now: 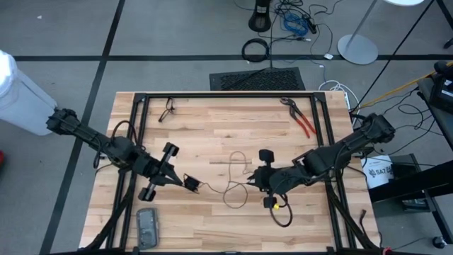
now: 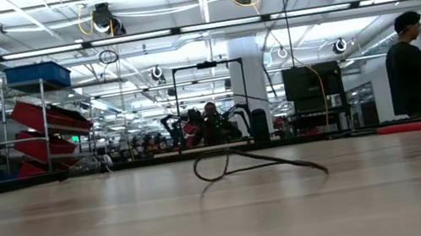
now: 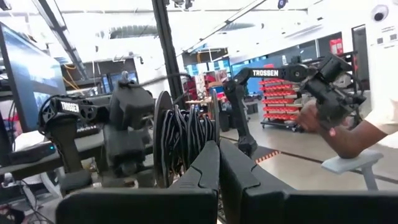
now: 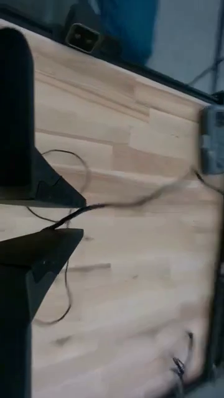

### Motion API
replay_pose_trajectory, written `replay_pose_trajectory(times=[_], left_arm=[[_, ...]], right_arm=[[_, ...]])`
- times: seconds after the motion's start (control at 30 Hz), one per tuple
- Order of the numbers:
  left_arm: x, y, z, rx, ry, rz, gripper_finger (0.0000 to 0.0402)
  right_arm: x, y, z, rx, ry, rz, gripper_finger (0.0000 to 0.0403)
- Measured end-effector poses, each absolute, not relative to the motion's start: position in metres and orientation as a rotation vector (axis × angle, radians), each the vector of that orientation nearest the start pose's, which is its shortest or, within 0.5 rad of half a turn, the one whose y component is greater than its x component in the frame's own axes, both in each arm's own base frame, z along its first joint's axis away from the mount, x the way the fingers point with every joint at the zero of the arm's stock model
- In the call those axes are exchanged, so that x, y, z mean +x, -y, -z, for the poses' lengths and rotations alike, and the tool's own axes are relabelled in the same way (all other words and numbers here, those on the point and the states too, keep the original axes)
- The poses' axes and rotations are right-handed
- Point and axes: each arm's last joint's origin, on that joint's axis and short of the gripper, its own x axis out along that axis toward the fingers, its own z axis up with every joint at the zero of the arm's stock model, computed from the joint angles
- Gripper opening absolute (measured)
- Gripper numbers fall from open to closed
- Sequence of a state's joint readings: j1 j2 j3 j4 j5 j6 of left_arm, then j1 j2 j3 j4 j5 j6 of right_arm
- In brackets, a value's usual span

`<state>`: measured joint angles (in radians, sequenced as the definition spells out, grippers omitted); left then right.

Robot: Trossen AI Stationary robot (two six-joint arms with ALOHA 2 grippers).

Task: Coil cords
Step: Uncoil the black cable wire from the spool

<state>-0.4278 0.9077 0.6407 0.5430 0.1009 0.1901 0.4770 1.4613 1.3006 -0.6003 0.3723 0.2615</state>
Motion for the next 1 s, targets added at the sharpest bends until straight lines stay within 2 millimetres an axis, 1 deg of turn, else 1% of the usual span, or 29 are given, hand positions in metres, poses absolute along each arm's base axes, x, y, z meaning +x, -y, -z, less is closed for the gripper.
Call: replay_pose_trajectory(times=[0.13, 0.27, 0.4, 0.5, 0.6, 0.67, 0.73, 0.87, 1.0], left_arm=[[0.181, 0.088, -0.335, 0.122, 0.364, 0.535, 0.0], [0.179, 0.09, -0.338, 0.107, 0.399, 0.568, 0.0], [0.179, 0.091, -0.337, 0.107, 0.395, 0.576, 0.0], [0.179, 0.091, -0.337, 0.107, 0.391, 0.576, 0.0], [0.179, 0.091, -0.335, 0.11, 0.371, 0.579, 0.0], [0.18, 0.092, -0.334, 0.112, 0.354, 0.581, 0.0], [0.18, 0.092, -0.331, 0.117, 0.332, 0.583, 0.0], [0.181, 0.092, -0.328, 0.121, 0.297, 0.586, 0.0], [0.184, 0.093, -0.326, 0.124, 0.282, 0.588, 0.0]], right_arm=[[0.295, -0.138, -0.303, -0.016, -0.782, -0.15, 0.0052], [0.315, -0.137, -0.288, -0.023, -0.791, -0.226, 0.0052], [0.337, -0.127, -0.279, -0.081, -0.721, -0.226, 0.0052], [0.354, -0.116, -0.275, -0.073, -0.647, -0.199, 0.0052], [0.367, -0.11, -0.276, -0.055, -0.557, -0.179, 0.0058], [0.373, -0.109, -0.275, -0.072, -0.508, -0.182, 0.007], [0.377, -0.109, -0.275, -0.098, -0.475, -0.184, 0.0088], [0.383, -0.111, -0.283, -0.112, -0.357, -0.191, 0.0128], [0.389, -0.113, -0.289, -0.121, -0.243, -0.194, 0.0155]])
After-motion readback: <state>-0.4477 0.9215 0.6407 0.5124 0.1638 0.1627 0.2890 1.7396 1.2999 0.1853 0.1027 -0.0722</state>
